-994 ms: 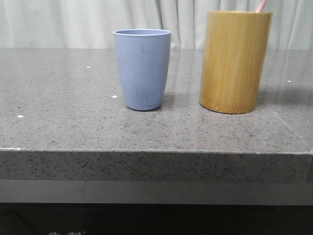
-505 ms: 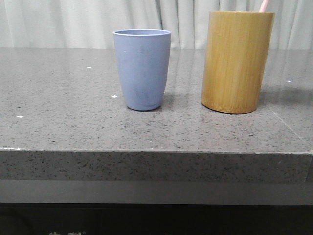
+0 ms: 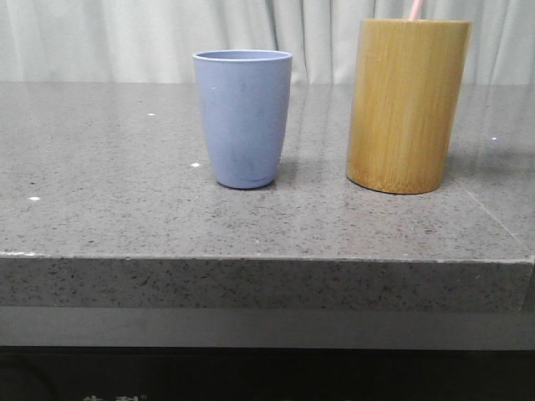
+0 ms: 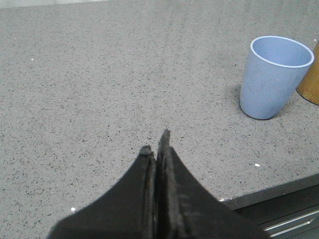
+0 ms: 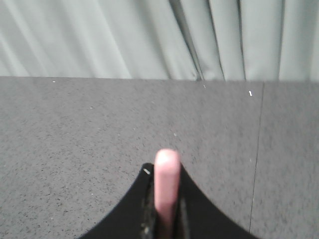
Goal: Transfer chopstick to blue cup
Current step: 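Lower the pink chopstick into the blue cup and open the right gripper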
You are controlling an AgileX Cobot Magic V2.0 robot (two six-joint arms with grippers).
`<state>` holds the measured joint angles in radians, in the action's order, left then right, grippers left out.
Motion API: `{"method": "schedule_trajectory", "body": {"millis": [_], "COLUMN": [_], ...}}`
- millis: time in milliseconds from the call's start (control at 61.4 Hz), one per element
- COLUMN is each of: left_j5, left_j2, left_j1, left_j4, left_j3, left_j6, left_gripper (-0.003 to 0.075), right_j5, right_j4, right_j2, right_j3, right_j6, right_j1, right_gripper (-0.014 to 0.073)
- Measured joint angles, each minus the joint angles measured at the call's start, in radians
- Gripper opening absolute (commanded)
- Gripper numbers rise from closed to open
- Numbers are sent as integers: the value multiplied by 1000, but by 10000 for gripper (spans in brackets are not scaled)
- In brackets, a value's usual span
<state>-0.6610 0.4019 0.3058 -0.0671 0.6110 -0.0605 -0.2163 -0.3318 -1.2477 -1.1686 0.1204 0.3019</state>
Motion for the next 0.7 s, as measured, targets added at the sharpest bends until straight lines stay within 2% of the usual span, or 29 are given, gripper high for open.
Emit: {"method": "schedule_trajectory", "body": {"millis": [130,261,521,701], "left_j5": [0,0,0,0], "left_j2": [0,0,0,0], "left_j1": [0,0,0,0], "left_j4": [0,0,1,2], "left_j3": [0,0,0,0], "left_j6": [0,0,0,0], "left_gripper": [-19,-19,-19,-19], "right_j5": [-39,-93,-150,-130], "right_j4": [96,130,135,131], "right_j2": [17,25,29,-20], "right_j3": [-70,-140,-241,-246], "right_j6": [0,0,0,0], "right_j1": [34,53,72,175], "right_gripper": [50,50,50,50]}}
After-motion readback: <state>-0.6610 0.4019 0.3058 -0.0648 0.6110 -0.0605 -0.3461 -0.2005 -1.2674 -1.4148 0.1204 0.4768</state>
